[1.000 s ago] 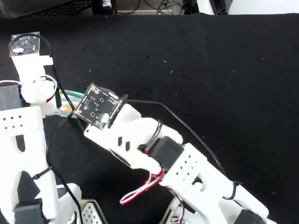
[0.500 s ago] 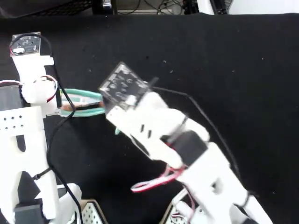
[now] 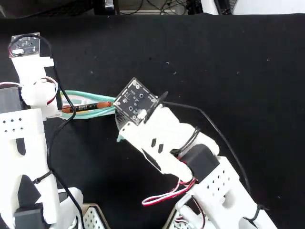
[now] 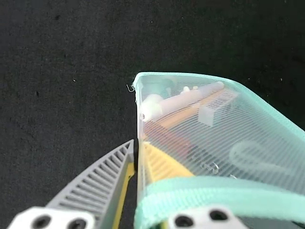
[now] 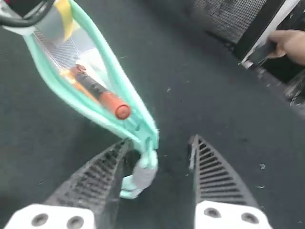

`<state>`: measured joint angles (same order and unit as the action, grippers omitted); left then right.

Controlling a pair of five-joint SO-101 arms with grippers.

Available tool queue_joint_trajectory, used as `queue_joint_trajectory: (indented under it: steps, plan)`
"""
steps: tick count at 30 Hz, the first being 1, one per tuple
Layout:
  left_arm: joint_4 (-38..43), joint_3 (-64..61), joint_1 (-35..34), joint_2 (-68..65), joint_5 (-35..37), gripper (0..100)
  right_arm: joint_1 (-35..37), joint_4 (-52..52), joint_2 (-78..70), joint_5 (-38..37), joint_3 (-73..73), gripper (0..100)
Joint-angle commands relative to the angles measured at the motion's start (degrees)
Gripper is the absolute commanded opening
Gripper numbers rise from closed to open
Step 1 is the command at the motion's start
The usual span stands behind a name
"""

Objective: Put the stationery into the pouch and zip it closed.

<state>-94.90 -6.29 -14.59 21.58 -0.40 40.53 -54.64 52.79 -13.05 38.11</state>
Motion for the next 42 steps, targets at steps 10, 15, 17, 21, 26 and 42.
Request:
queue_joint_trajectory:
  steps: [10,15,17,21,26,42]
  plan:
    - [1.1,-2.0,-0.6,-1.0,-0.5,3,1.9,4.8,-3.3,0.3,-8.3,19.8]
    - [1.1,-2.0,-0.6,-1.0,-0.5,3,3.0,7.7,-11.2,0.3,-8.5,19.8]
    - [1.1,-2.0,-0.6,-1.0,-0.5,3,4.4,7.9,-12.0,0.3,-9.2,19.8]
    - [1.1,-2.0,-0.6,-1.0,-0.5,3,7.8,7.3,-12.0,0.3,-13.9,19.8]
    - [1.1,-2.1,-0.7,-0.7,-0.5,3,11.9,3.7,-12.4,0.3,-17.9,19.8]
    - [1.1,-2.2,-0.7,-0.8,-0.5,3,13.6,12.6,-15.3,0.2,-10.2,19.4]
